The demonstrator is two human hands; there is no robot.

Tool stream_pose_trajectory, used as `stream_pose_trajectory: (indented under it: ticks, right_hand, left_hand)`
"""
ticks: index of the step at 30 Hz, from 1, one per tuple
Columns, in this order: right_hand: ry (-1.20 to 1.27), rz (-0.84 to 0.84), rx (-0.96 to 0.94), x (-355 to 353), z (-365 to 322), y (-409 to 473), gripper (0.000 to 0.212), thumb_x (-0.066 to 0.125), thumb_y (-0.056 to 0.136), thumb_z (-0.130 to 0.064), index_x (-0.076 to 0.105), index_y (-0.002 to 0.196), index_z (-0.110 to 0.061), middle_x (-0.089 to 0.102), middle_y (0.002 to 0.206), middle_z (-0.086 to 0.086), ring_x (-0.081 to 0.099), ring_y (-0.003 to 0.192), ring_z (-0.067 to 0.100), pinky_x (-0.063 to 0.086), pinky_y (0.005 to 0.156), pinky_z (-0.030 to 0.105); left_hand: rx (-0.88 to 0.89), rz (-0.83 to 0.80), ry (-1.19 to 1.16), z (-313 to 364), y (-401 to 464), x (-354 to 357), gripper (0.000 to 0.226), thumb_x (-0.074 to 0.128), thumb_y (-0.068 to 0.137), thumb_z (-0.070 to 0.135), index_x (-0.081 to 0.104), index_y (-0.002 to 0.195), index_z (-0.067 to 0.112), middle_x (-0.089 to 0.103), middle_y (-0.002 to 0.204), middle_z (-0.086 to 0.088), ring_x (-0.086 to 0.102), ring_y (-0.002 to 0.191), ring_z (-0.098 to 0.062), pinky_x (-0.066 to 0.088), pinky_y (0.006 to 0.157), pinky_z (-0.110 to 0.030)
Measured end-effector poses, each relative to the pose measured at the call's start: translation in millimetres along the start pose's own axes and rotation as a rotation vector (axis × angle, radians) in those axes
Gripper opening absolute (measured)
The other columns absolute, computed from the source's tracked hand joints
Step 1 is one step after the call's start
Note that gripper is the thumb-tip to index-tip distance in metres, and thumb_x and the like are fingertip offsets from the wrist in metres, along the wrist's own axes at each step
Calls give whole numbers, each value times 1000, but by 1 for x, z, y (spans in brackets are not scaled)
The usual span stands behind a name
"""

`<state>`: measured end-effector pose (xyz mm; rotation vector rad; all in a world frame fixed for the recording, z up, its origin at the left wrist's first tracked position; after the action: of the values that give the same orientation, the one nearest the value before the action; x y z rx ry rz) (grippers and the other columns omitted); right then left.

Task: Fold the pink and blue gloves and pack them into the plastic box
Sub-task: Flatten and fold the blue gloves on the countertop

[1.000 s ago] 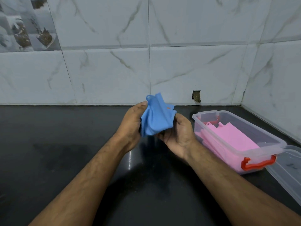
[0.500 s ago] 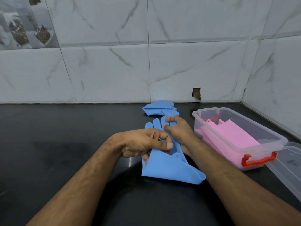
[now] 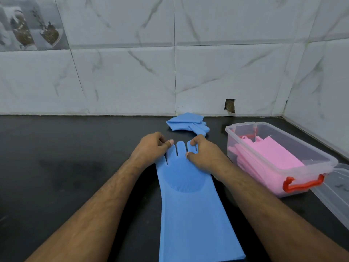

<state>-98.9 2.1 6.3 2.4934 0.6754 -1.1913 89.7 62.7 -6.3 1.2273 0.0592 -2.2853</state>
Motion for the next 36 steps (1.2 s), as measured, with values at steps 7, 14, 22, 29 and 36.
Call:
stream_pose_trajectory:
  ticks: [7,14,22,29,36]
  right_hand:
    - [-506,148,35,0,-2,-5,62,47,97,-61,34,140,-18,64,118,9,63,101,28,38,66,35]
    - [-342,278,-56,8,16,21,60,44,99,-59,45,143,-19,43,137,14,47,124,30,43,86,39]
    - [-130,148,28,10,31,57,62,35,95,-72,53,144,-39,23,164,2,26,146,28,31,113,49]
    - [-253,139,38,17,33,77,76,26,93,-77,56,139,-25,34,160,-1,35,138,30,37,104,49]
    - [-46,277,-48,11,26,71,46,47,97,-59,65,93,-16,60,110,3,56,103,23,46,80,35]
  left_hand:
    - [28,-49,-39,6,6,19,14,71,92,38,65,98,28,67,85,11,62,78,-4,54,74,-29]
    - [5,49,-111,5,7,18,30,59,97,51,66,89,23,70,85,6,66,81,-12,53,71,-32]
    - [-25,85,-110,9,5,15,50,44,103,55,67,93,12,75,93,-2,71,90,-22,58,87,-49]
    - [6,123,-38,9,11,19,50,46,103,55,45,68,19,50,63,5,45,58,-15,37,58,-31]
    - [66,157,-33,13,11,19,34,50,101,53,58,83,26,63,81,7,60,75,-12,54,72,-38]
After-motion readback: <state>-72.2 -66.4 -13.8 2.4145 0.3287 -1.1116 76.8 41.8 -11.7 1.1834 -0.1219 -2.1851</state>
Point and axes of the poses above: each hand's wrist, its own y-axis towards the middle knuckle, its own x-axis out of the palm, z = x × y, the point moved 1 cm from there along y, towards the middle knuckle
